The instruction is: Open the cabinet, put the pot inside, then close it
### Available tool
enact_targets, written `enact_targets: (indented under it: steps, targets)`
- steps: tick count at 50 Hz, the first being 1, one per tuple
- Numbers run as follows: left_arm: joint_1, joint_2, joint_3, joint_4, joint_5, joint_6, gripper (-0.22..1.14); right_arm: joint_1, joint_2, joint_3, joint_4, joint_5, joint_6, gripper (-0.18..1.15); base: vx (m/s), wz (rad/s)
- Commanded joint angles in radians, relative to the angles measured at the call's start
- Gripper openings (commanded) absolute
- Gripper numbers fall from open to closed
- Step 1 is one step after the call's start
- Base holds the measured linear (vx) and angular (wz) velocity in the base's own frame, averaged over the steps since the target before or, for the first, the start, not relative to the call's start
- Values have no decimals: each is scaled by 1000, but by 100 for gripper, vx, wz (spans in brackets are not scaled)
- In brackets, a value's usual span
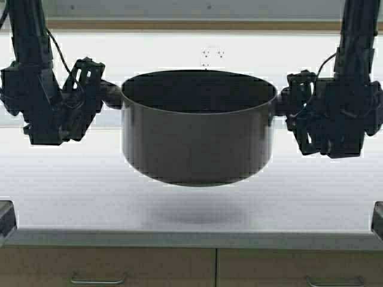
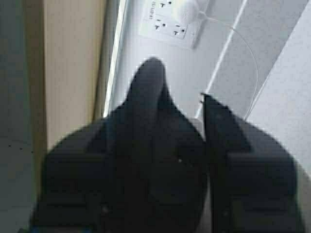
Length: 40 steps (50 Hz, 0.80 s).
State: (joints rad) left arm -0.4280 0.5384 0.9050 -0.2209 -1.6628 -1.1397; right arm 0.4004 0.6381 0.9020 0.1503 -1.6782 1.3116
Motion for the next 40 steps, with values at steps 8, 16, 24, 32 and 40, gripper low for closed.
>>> enact_targets:
  steps: [8,16,24,32,40]
  targets:
    - [-132,-253,135,-29,-26,17,3,124,-233,126,57,-35,-2,8,0,0]
    - [-164,-354,189,-67,-8,32,4,137,-339,189,64,-29,-3,8,-1,0]
    - [-198,-434,209,-104,44,64,4,138,-422,232,67,-8,-3,8,-1,0]
    - [-229,-508,209,-124,95,92,4,138,-505,256,71,34,-5,8,-1,0]
    - [-249,-597,207,-153,161,130,4,160,-623,253,71,123,-31,8,-1,0]
